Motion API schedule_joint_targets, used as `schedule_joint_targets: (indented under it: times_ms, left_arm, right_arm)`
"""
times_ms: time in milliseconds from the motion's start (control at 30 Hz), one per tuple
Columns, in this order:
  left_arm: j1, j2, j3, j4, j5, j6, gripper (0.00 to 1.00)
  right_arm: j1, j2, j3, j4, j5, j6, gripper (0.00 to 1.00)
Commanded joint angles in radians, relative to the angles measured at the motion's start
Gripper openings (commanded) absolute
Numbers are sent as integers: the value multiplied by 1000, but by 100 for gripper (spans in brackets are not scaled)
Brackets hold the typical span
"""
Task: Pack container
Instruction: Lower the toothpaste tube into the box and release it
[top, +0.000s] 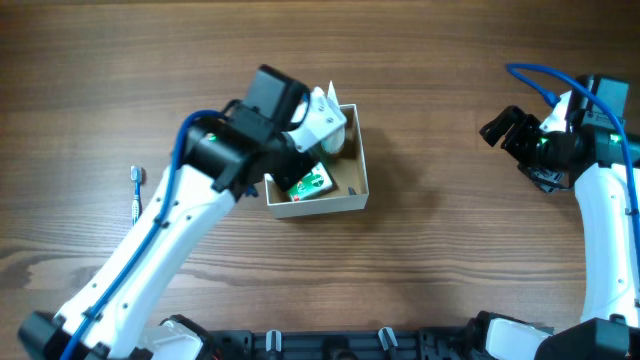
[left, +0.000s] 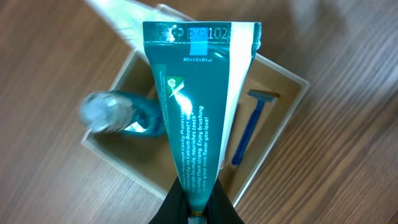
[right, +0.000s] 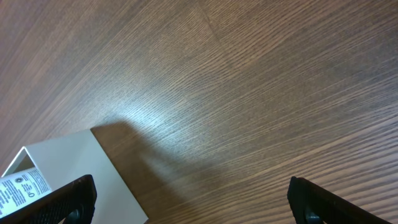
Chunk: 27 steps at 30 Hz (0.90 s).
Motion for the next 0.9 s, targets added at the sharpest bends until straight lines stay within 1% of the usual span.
schedule_joint_targets:
  times_ms: [0,33,167,233,267,333,367,400,467,533,600,700,733,767,833,867]
  left_arm:
    - [-32,97,12,5,27,70,4]
    - [-35,136,12,6,27,70,4]
    - [-35,184,12,19,27,70,6]
    - [-34,211,12,30,27,70,16]
    - [-34,222,12,33,27,70,18]
    - [-34,242,12,45,27,70,18]
    - [-34,251,12,53,27,70,22]
    - [-34,257,12,63,27,70,37]
    - [-34,257,12,63,26,70,39]
    - [-34,236,13,53,16,59,56]
    - [-34,194,17,36,-36,-2,60]
    - [-29,105,19,2,-147,-137,67]
    - [-20,74,18,-15,-180,-169,71]
    - [-2,39,18,-37,-217,-204,82]
    - [68,-13,18,-73,-254,-239,85]
    - [112,-26,18,-83,-255,-259,88]
  right_arm:
    - [-2,-13,-2,3,-16,-10,100]
    - [-2,-13,-2,3,-16,-10,100]
    - [-2,-13,-2,2,-16,-10,100]
    - [-2,-13,-2,2,-16,-10,100]
    - [-2,-13,-2,2,-16,-10,100]
    - [-2,-13,-2,2,-16,-10,100]
    - [-2,-13,-2,2,-16,-10,100]
    - [-2,-13,-2,2,-16,-10,100]
    - [-2,-13,-2,1,-16,-10,100]
    - [-2,-13,-2,1,-16,-11,100]
    - [-2,-13,-2,1,-16,-11,100]
    - [-2,-13,-2,2,-16,-11,100]
    - [-2,-13,-2,3,-16,-11,100]
    - [-2,-13,-2,3,-16,-11,100]
    - [-2,-13,-2,3,-15,-11,100]
    - [-2,-13,-2,3,-15,-11,100]
